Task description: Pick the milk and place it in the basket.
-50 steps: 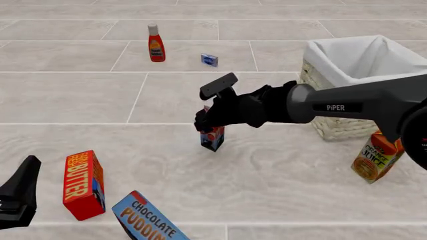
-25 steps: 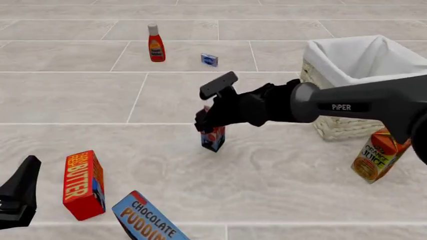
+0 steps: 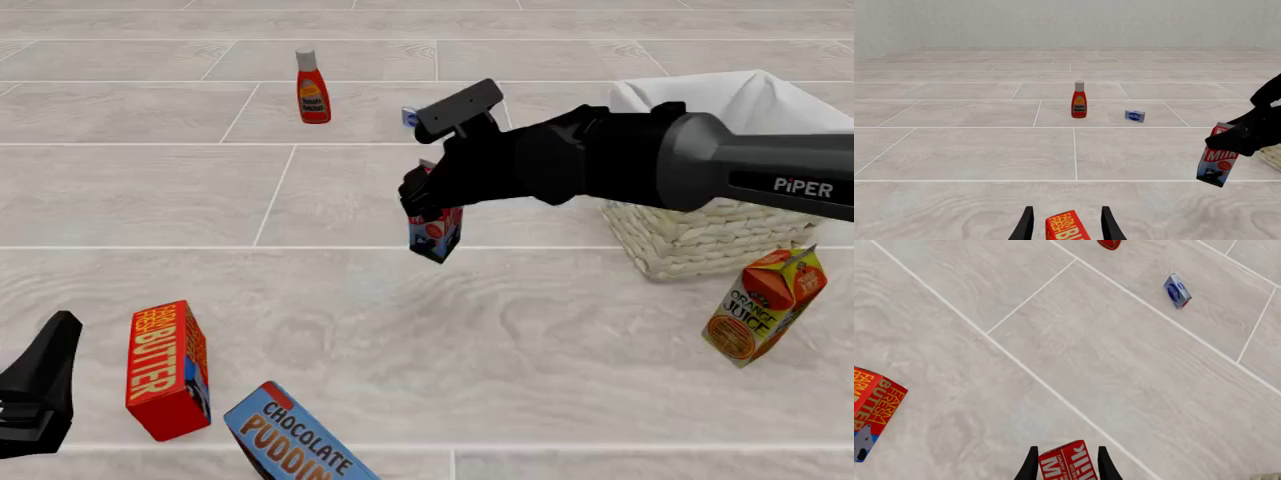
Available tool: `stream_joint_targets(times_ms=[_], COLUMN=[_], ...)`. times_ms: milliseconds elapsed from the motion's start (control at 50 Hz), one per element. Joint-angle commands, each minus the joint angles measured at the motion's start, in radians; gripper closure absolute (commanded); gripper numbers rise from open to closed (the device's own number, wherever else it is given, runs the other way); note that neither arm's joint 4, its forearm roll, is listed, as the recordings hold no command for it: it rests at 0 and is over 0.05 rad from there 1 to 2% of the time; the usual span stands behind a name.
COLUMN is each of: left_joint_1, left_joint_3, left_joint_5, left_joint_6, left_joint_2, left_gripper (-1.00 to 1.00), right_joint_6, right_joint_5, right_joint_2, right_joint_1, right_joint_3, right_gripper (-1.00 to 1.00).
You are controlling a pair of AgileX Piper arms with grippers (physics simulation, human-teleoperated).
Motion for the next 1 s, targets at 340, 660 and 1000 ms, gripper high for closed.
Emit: stream_joint_targets(times_ms=[340, 660, 1000], left_joint_1=[0.000, 0.000, 0.000], left_joint_3=[0.000, 0.000, 0.000], left_joint_5=[0.000, 0.000, 0.000], left_joint_6=[0.000, 0.000, 0.000], left_joint_2=[0.000, 0.000, 0.000], left_gripper=[-1.00, -1.00, -1.00], right_joint_6=[0.007, 0.003, -0.029], right_joint_5=[0.159, 0.248, 0.295], right_joint_2=[-0.206, -0.283, -0.321], right_joint_1=[-0.086, -0.170, -0.280], right_joint_3=[-0.129, -0.231, -0.295], right_gripper=[1.00, 1.00, 1.00])
